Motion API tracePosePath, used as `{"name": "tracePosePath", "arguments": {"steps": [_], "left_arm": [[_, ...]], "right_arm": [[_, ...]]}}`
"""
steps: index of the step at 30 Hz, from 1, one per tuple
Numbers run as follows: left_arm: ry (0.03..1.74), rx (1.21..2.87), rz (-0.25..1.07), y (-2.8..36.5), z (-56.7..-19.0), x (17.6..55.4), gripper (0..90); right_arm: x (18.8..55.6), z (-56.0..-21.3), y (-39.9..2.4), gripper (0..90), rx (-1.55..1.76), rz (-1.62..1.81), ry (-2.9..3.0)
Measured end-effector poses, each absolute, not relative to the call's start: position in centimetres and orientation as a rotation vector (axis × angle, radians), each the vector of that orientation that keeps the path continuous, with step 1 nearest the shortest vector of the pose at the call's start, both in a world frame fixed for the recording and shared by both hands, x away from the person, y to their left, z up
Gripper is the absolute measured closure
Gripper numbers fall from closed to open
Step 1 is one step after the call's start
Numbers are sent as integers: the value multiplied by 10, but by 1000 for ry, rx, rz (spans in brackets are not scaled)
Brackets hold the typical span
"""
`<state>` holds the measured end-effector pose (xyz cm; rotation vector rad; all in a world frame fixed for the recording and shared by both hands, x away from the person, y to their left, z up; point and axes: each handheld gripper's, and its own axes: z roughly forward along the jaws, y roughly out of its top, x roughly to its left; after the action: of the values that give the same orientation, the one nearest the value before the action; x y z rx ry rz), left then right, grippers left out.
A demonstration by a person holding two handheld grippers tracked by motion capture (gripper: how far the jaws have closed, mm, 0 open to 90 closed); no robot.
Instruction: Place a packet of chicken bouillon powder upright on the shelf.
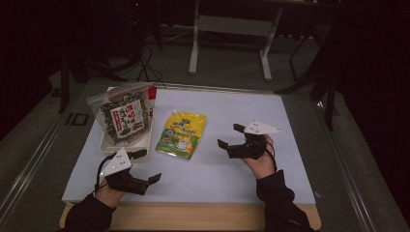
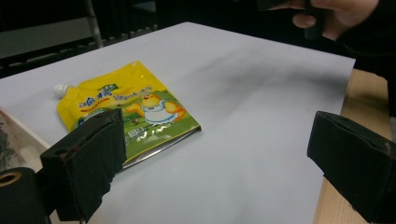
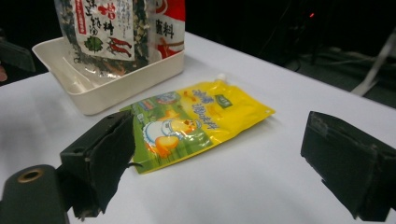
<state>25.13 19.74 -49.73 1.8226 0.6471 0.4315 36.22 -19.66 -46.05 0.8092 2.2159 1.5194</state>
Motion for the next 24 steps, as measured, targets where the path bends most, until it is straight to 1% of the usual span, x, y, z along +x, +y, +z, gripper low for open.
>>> {"name": "tracePosePath", "arguments": {"steps": [6,7,13,24], "left_arm": [[650,1837,427,195,-499,250,51],[650,1835,421,195,-499,249,51],[652,1835,403,195,-500,249,51],[640,1856,410,194,-502,245,51]], "right_arm": [[385,-464,-182,150,865,1478,2244],[389,-466,-179,172,875,1447,2250],[411,-478,-162,224,925,1364,2314],[446,-499,-138,248,1011,1309,2382]]}}
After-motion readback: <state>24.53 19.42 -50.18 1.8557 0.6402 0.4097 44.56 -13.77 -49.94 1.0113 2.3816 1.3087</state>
